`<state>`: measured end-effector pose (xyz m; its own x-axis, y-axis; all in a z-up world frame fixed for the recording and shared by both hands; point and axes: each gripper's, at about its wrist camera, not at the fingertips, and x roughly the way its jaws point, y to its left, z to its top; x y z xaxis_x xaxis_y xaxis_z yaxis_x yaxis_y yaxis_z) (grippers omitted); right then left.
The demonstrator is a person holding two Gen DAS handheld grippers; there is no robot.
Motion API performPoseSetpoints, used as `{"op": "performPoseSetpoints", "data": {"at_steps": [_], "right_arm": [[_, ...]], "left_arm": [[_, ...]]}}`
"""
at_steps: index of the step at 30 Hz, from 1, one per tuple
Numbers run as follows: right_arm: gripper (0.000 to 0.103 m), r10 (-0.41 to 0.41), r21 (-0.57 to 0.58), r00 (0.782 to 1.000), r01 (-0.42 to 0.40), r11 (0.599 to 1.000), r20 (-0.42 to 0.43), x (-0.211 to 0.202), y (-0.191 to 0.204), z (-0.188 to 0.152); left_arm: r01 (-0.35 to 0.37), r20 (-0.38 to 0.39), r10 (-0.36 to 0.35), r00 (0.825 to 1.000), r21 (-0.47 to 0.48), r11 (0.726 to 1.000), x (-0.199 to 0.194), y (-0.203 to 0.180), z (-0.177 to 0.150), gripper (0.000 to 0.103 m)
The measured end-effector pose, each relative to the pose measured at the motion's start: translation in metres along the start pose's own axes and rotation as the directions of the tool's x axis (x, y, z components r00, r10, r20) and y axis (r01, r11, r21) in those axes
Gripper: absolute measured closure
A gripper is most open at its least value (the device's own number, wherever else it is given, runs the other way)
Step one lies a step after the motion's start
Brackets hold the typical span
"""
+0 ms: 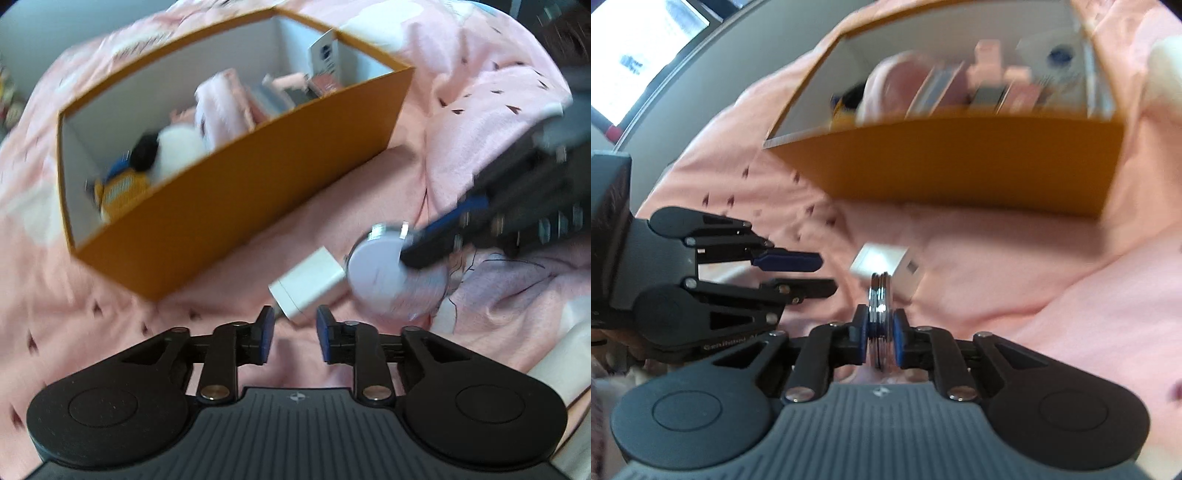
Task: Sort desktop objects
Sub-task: 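Grasp the round compact mirror with the right gripper while the left reaches the white charger, then grasp the white charger cube with the left gripper and lift it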
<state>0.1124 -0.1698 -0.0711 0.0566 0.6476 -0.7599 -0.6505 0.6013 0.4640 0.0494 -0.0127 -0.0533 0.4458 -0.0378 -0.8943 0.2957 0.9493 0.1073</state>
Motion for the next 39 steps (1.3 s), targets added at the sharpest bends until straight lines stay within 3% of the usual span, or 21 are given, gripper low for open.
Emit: {"op": "performPoseSetpoints", "data": {"at_steps": [3, 7, 13, 17, 26, 34, 39], "right_arm": [[0.089, -0.067, -0.023, 0.997, 0.067, 0.997, 0.027, -0.01, -0.002, 0.009], [0.089, -0.16, -0.029, 0.987, 0.161, 0.987, 0.021, -0.007, -0.01, 0.018], [0.089, -0.171, -0.048, 0.985, 0.17, 0.984, -0.016, 0.005, -0.014, 0.022], [0.088, -0.154, -0.027, 0.987, 0.153, 0.988, -0.039, 0.011, -0.02, 0.024], [0.089, -0.144, -0.018, 0.987, 0.143, 0.99, -0.07, 0.019, -0.023, 0.022], [0.089, -0.142, -0.042, 0.99, 0.141, 0.989, -0.021, 0.0, -0.014, 0.024], [0.089, -0.154, -0.066, 0.988, 0.154, 0.986, 0.005, -0.016, -0.013, 0.03]], "left_arm": [[0.004, 0.016, -0.005, 1.0, 0.102, 0.995, 0.002, -0.002, 0.007, 0.054], [0.014, 0.026, -0.021, 0.999, 0.244, 0.97, 0.008, -0.01, 0.013, 0.05], [0.051, -0.018, -0.047, 0.999, 0.415, 0.909, 0.032, -0.019, 0.014, 0.049], [0.079, -0.039, -0.069, 0.997, 0.455, 0.887, 0.044, -0.02, 0.014, 0.049], [0.117, -0.059, -0.102, 0.993, 0.381, 0.917, 0.057, -0.011, 0.013, 0.052], [0.155, 0.001, -0.158, 0.987, 0.186, 0.97, 0.038, 0.01, 0.009, 0.06], [0.184, 0.062, -0.191, 0.98, 0.103, 0.978, 0.017, 0.02, 0.007, 0.067]]}}
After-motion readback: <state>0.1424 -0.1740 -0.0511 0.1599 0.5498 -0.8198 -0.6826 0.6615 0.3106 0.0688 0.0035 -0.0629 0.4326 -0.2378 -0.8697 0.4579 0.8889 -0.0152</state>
